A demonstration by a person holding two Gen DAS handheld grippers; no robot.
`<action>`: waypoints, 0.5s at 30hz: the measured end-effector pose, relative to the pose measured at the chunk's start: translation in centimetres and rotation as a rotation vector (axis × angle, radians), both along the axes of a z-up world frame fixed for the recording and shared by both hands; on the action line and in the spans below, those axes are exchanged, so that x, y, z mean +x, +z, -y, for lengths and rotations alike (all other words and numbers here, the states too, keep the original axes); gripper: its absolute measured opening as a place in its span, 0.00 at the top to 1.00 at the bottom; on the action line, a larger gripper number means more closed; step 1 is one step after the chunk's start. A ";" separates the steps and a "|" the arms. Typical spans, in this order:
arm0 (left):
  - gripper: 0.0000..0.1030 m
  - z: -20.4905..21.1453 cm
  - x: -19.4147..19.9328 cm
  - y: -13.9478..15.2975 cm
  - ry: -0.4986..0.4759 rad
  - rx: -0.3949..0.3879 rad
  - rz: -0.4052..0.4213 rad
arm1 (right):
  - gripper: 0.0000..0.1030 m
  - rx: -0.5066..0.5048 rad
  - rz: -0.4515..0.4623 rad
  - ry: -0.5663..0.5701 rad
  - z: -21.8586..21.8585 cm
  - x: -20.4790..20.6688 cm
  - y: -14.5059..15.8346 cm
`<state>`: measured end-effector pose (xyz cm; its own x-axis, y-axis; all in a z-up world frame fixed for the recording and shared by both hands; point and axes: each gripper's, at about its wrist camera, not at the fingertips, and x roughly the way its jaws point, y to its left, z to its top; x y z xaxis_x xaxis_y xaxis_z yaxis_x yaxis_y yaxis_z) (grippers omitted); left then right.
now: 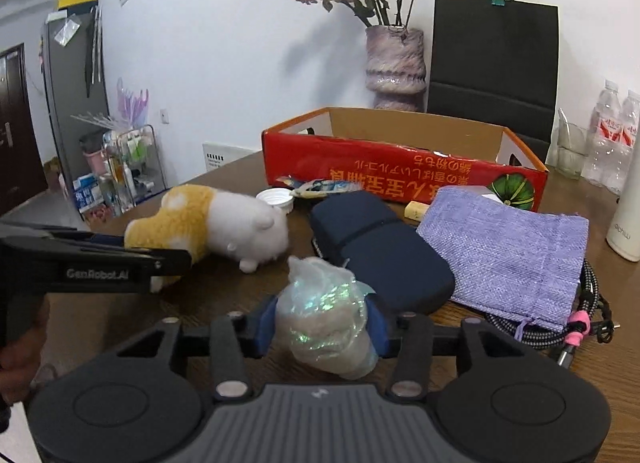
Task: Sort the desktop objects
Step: 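Lift the plush toy with the left tool while the right lifts the plastic bag, then lower the plush toy into the box with the left tool while the right drops the bag in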
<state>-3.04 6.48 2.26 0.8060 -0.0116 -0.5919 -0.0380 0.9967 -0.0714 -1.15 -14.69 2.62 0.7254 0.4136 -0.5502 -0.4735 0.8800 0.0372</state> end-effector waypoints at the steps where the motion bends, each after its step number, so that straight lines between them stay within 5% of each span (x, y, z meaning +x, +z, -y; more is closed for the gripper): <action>1: 0.50 -0.1 0.1 0.0 0.004 -0.002 0.003 | 0.57 0.003 -0.003 -0.001 0.0 0.0 0.0; 4: 0.56 0.0 -0.6 0.6 0.001 -0.001 0.054 | 0.67 0.003 0.002 0.008 -0.1 -0.1 0.7; 10: 0.56 -0.5 -0.6 5.2 -0.053 -0.077 0.192 | 0.67 0.051 0.124 -0.008 1.0 -0.2 5.4; 15: 0.55 -0.2 6.0 9.7 -0.070 -0.128 0.244 | 0.66 0.042 0.222 -0.073 2.1 3.7 10.3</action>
